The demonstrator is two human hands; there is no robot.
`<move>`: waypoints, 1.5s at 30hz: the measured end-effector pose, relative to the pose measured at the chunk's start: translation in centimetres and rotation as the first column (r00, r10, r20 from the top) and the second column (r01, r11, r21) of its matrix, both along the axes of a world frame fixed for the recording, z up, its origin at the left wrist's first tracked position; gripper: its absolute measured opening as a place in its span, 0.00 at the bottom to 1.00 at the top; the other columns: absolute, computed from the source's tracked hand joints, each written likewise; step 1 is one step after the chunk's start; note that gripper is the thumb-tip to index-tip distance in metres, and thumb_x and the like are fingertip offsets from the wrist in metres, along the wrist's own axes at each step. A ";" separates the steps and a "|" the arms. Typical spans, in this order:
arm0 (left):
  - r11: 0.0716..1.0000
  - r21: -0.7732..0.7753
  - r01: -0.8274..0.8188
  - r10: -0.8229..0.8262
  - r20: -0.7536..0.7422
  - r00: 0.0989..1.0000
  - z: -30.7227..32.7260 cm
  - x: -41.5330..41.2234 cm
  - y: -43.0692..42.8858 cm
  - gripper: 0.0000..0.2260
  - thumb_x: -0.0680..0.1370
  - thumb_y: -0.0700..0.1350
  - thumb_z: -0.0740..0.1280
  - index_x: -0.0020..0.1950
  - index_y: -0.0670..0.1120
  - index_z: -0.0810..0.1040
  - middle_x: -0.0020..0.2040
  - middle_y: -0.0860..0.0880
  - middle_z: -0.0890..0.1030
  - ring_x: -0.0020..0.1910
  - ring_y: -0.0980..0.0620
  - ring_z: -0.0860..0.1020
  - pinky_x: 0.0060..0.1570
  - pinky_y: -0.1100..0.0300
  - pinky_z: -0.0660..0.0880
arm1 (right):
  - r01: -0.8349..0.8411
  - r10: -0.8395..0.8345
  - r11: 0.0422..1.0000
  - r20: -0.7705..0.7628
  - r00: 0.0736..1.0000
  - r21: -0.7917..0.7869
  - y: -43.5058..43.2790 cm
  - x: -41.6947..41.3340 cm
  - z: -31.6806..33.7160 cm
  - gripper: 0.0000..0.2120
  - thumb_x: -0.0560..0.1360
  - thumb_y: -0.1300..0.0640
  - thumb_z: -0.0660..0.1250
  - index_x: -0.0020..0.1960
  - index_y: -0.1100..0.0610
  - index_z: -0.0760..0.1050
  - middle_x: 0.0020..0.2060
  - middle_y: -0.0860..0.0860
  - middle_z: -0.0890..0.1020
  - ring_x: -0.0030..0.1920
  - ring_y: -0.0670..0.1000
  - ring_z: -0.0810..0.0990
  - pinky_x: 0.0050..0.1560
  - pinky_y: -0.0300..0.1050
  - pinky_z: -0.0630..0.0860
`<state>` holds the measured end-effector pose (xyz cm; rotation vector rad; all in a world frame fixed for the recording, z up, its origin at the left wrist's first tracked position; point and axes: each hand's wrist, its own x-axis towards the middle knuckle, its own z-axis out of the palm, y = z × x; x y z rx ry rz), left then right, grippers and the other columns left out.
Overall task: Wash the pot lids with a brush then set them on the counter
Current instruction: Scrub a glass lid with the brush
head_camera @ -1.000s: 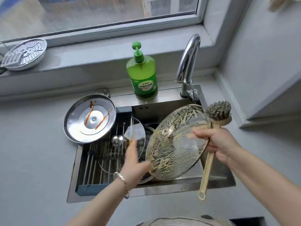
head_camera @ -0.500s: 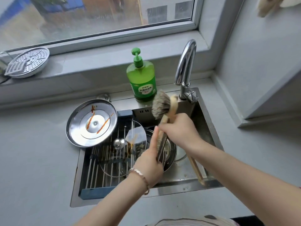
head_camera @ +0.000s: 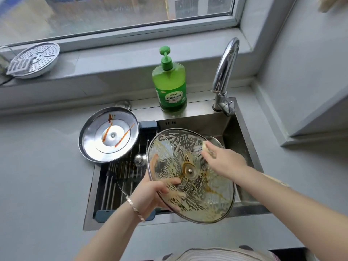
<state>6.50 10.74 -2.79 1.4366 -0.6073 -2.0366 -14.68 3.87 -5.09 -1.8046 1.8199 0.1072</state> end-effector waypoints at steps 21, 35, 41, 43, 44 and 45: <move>0.994 -0.084 0.073 -0.078 -0.059 0.995 1.2 -2.1 1.4 0.43 0.62 0.29 0.57 0.65 0.70 0.55 0.54 0.34 0.80 0.48 0.28 0.78 0.28 0.48 0.79 | -0.007 0.040 0.973 0.135 0.990 -0.233 1.3 -0.7 0.5 0.20 0.78 0.37 0.47 0.69 0.35 0.61 0.46 0.49 0.82 0.40 0.49 0.78 0.33 0.42 0.76; 0.986 -0.097 0.138 -0.151 -0.139 0.979 2.0 -1.9 1.3 0.43 0.63 0.28 0.55 0.67 0.68 0.56 0.56 0.34 0.79 0.49 0.28 0.78 0.29 0.44 0.79 | -0.065 0.197 0.961 0.501 0.843 -0.268 1.9 3.1 4.8 0.19 0.76 0.40 0.58 0.67 0.36 0.65 0.33 0.42 0.80 0.21 0.44 0.65 0.22 0.38 0.65; 0.981 -0.101 0.165 -0.175 -0.106 0.979 2.1 -1.8 1.3 0.42 0.63 0.28 0.56 0.68 0.65 0.56 0.56 0.34 0.79 0.48 0.29 0.79 0.29 0.44 0.79 | 0.037 0.094 0.977 0.578 0.810 -0.211 1.9 2.7 4.4 0.21 0.75 0.39 0.59 0.68 0.39 0.66 0.24 0.43 0.71 0.22 0.44 0.59 0.23 0.37 0.58; 0.983 -0.104 0.150 -0.160 -0.099 0.982 2.1 -1.5 1.2 0.40 0.64 0.28 0.56 0.68 0.62 0.60 0.58 0.34 0.78 0.49 0.29 0.79 0.29 0.43 0.79 | -0.069 0.173 0.980 0.633 0.754 -0.186 4.2 3.5 4.8 0.19 0.75 0.41 0.60 0.65 0.35 0.64 0.23 0.39 0.73 0.21 0.44 0.59 0.21 0.33 0.58; 0.983 -0.107 0.147 -0.157 -0.098 0.983 2.1 -1.3 1.3 0.40 0.64 0.27 0.56 0.67 0.62 0.61 0.58 0.34 0.78 0.49 0.29 0.79 0.29 0.42 0.79 | -0.074 0.165 0.983 0.638 0.752 -0.167 4.1 3.2 4.8 0.19 0.75 0.41 0.61 0.65 0.35 0.64 0.22 0.36 0.73 0.21 0.44 0.60 0.21 0.32 0.58; 0.983 -0.109 0.149 -0.159 -0.098 0.982 2.2 -1.2 1.2 0.40 0.64 0.27 0.56 0.66 0.63 0.61 0.57 0.34 0.78 0.49 0.29 0.79 0.29 0.43 0.79 | -0.025 0.118 0.988 0.650 0.751 -0.150 3.3 2.7 4.4 0.21 0.73 0.40 0.60 0.65 0.36 0.64 0.21 0.36 0.72 0.22 0.45 0.60 0.22 0.33 0.58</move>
